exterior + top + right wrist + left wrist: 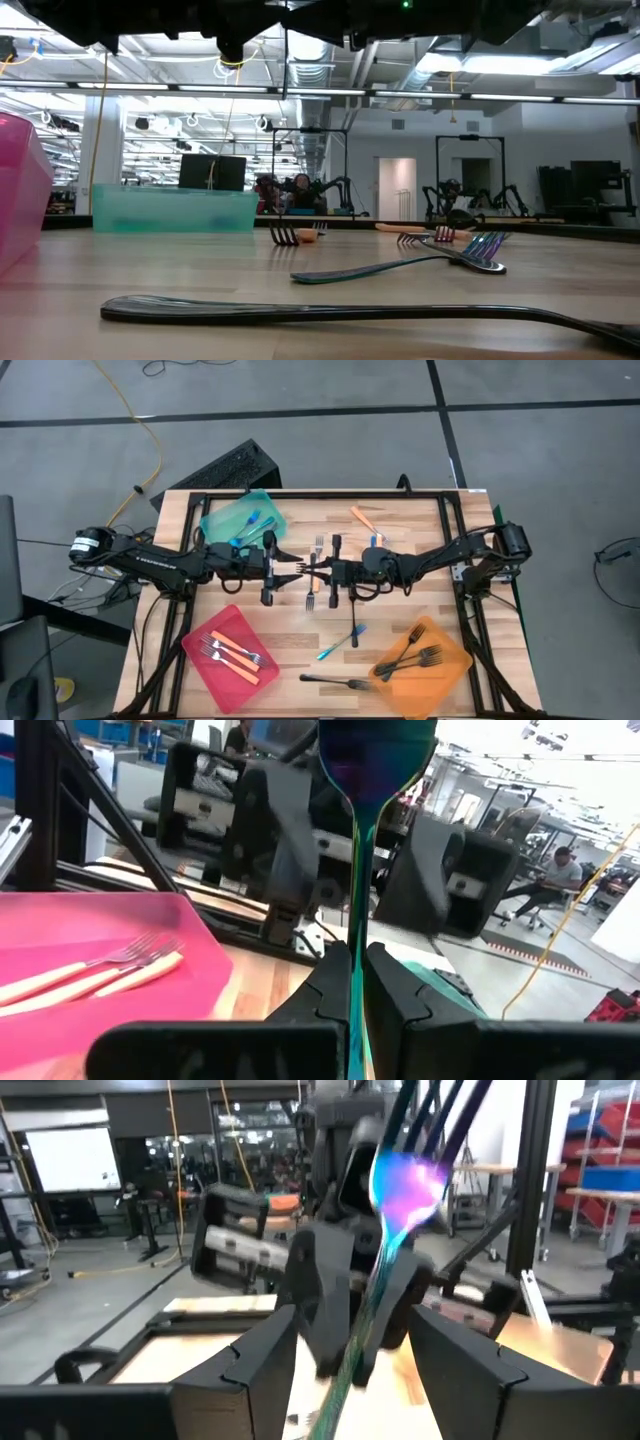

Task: Sort silverware by color (type)
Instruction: Put the blue fork into the blue bin

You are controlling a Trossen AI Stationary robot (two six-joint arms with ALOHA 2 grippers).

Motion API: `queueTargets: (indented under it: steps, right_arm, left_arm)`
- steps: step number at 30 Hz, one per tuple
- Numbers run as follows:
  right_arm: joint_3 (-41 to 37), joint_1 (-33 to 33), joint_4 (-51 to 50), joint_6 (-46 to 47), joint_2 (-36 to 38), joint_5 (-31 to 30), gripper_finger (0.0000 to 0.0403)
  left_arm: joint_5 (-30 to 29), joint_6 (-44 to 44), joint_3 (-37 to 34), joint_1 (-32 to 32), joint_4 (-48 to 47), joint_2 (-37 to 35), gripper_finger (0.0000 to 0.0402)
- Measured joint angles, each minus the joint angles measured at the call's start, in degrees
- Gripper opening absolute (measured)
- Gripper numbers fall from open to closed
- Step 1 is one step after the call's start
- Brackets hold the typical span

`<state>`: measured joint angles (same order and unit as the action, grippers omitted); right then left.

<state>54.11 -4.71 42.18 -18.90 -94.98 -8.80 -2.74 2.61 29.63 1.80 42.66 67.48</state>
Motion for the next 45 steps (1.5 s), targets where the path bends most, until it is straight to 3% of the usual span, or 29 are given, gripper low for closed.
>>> queueTargets:
  steps: [27,38,45]
  right_arm:
    - [0.0,1.2,0.3,1.1,0.0,2.8,0.0034]
    - [0.0,1.1,0.2,1.5,0.0,2.8,0.0034]
    - [0.0,1.2,-0.9,1.5,0.0,2.8,0.0034]
  left_arm:
    - [0.7,-3.8,0.0,-1.4,0.6,0.0,0.0181]
    - [1.2,-2.8,3.5,-2.0,-6.3,0.0,0.0181]
    - [0.1,-2.3,3.5,-2.0,-7.4,0.0,0.0142]
